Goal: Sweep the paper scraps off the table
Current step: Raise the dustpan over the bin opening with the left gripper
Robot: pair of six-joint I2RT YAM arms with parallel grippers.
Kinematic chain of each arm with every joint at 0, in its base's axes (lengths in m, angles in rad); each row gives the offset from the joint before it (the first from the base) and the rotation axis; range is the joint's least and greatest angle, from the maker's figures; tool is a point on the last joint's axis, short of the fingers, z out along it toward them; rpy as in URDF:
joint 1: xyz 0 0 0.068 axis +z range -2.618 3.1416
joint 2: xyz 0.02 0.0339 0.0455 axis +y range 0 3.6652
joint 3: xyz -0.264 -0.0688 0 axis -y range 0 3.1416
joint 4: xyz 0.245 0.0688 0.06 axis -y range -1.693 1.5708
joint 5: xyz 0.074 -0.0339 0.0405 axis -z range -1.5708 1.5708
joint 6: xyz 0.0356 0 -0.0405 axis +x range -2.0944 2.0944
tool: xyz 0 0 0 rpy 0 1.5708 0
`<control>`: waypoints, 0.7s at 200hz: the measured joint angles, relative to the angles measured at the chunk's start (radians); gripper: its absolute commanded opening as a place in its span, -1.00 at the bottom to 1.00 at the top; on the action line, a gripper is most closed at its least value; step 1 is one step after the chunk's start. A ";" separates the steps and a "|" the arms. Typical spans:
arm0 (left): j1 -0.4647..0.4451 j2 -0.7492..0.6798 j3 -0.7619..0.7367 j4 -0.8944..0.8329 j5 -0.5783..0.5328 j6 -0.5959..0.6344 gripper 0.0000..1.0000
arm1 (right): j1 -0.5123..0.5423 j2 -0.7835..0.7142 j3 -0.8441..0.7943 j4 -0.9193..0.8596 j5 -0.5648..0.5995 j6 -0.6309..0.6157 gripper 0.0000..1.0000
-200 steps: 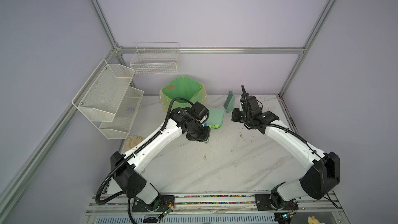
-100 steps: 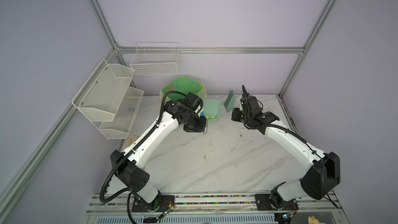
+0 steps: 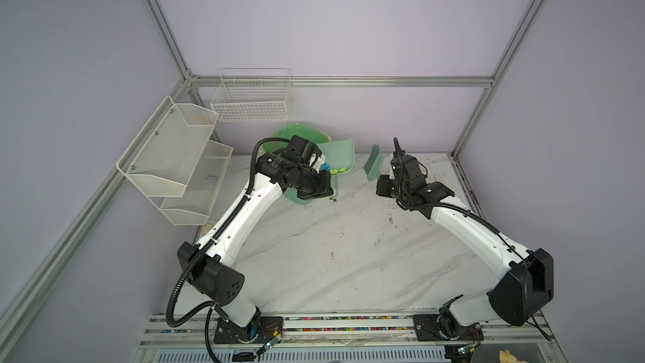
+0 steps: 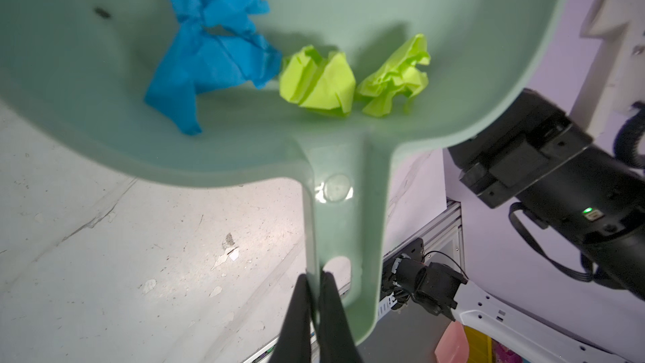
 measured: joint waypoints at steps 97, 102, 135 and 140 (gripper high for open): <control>0.124 -0.028 -0.079 0.272 0.220 -0.164 -1.00 | 0.000 -0.043 -0.004 0.001 -0.011 -0.004 -1.00; 0.129 -0.031 -0.087 0.285 0.232 -0.173 -1.00 | 0.000 -0.044 -0.004 0.001 -0.014 -0.004 -1.00; 0.169 -0.060 -0.161 0.382 0.296 -0.241 -1.00 | 0.000 -0.064 -0.018 0.003 -0.023 -0.004 -1.00; 0.176 -0.067 -0.178 0.402 0.307 -0.254 -1.00 | 0.000 -0.068 -0.019 0.003 -0.023 -0.004 -1.00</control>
